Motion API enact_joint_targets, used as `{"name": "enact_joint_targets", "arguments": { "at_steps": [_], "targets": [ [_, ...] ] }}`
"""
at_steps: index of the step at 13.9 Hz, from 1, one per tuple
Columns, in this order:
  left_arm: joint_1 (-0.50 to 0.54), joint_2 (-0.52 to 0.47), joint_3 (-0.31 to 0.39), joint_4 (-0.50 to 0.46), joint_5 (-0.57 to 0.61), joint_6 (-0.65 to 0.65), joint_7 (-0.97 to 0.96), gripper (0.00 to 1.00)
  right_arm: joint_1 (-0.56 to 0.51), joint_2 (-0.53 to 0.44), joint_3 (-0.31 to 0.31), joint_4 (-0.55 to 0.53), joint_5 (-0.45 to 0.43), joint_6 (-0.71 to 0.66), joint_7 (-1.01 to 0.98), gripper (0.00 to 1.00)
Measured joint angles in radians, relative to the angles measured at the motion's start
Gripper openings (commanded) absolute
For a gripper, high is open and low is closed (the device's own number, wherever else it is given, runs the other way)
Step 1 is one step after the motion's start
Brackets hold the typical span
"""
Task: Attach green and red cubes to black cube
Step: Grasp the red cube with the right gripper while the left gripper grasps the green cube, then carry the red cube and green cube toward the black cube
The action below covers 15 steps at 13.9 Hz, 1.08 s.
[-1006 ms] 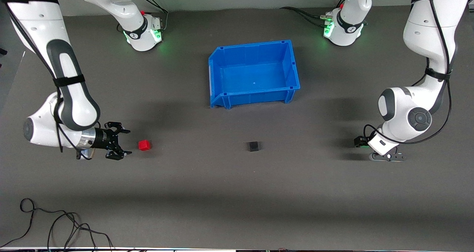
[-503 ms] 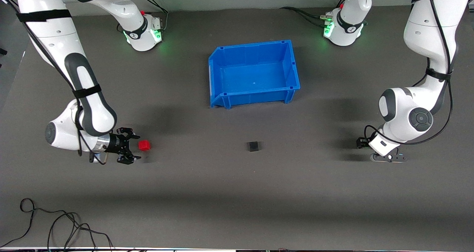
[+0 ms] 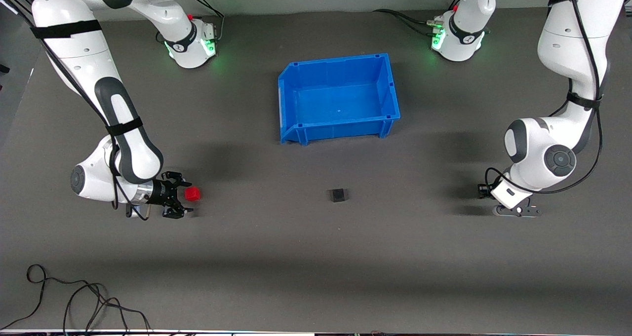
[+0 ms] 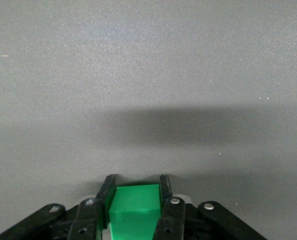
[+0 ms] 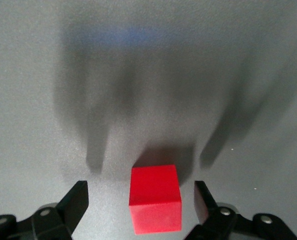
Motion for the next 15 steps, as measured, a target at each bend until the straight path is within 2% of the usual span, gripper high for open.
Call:
{"name": "enact_joint_targets", "arguments": {
  "at_steps": [1,5,8,11,15],
  "targets": [
    [0.0,0.0,0.0,0.0,0.0,0.0,0.0,0.02,0.0,0.0,0.0,0.001,0.0,0.0,-0.001,0.41],
    [0.0,0.0,0.001,0.003,-0.002,0.0,-0.003,0.0,0.0,0.0,0.0,0.004,0.001,-0.001,-0.002,0.27],
    [-0.001,0.0,-0.002,0.036,-0.005,-0.042,-0.093,0.0,0.0,0.0,0.0,0.007,0.002,-0.001,-0.002,0.27],
    [-0.028,-0.002,-0.008,0.12,-0.006,-0.176,-0.269,0.0,0.001,-0.003,0.001,0.02,0.004,-0.007,-0.002,0.27],
    [-0.087,-0.027,-0.01,0.183,-0.006,-0.3,-0.508,0.0,0.036,-0.039,0.003,0.096,0.008,-0.108,0.091,0.27]
  ]
}}
